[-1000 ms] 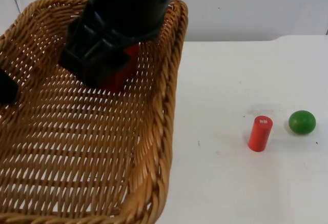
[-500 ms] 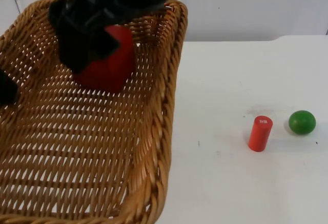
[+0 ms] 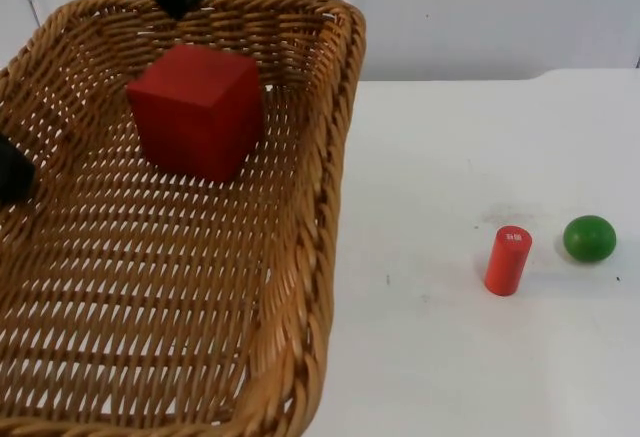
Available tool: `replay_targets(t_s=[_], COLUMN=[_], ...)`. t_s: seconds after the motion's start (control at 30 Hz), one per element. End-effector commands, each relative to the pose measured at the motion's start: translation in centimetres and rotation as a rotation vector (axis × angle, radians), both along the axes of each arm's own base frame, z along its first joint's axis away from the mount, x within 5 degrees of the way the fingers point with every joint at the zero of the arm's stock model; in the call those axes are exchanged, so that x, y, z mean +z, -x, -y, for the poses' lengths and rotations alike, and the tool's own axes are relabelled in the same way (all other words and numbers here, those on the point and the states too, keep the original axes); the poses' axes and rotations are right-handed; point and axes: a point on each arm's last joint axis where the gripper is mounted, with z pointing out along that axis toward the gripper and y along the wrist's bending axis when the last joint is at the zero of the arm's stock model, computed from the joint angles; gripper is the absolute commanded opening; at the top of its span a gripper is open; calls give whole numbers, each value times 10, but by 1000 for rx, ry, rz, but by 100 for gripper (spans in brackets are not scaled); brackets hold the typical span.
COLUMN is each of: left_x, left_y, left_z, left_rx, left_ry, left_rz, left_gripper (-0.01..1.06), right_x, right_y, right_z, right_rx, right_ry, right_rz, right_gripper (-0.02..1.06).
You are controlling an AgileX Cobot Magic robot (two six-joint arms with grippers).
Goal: Pick up the basket with the left hand and place the object to the left of the red cylinder into the basket with the right hand.
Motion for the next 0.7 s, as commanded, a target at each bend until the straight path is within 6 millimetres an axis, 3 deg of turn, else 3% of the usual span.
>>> replay_targets(t_s=[0.0, 0.53, 0.6, 0.67], left_x=[4, 3, 3, 3], left_y=[0, 0, 1, 1], left_z=[2, -1, 0, 0], left_rx=[19, 9, 7, 7], left_ry=[31, -1, -1, -1], left_rz=[18, 16, 16, 16], left_gripper=[0, 0, 0, 0], right_x=[7, 6, 3, -12], right_y=[2, 4, 4, 5], right_z=[7, 10, 9, 15], right_rx=[-7, -10, -8, -17], right_ry=[9, 25, -28, -76], right_rz=[7, -13, 21, 52], right_gripper=[91, 91, 91, 91])
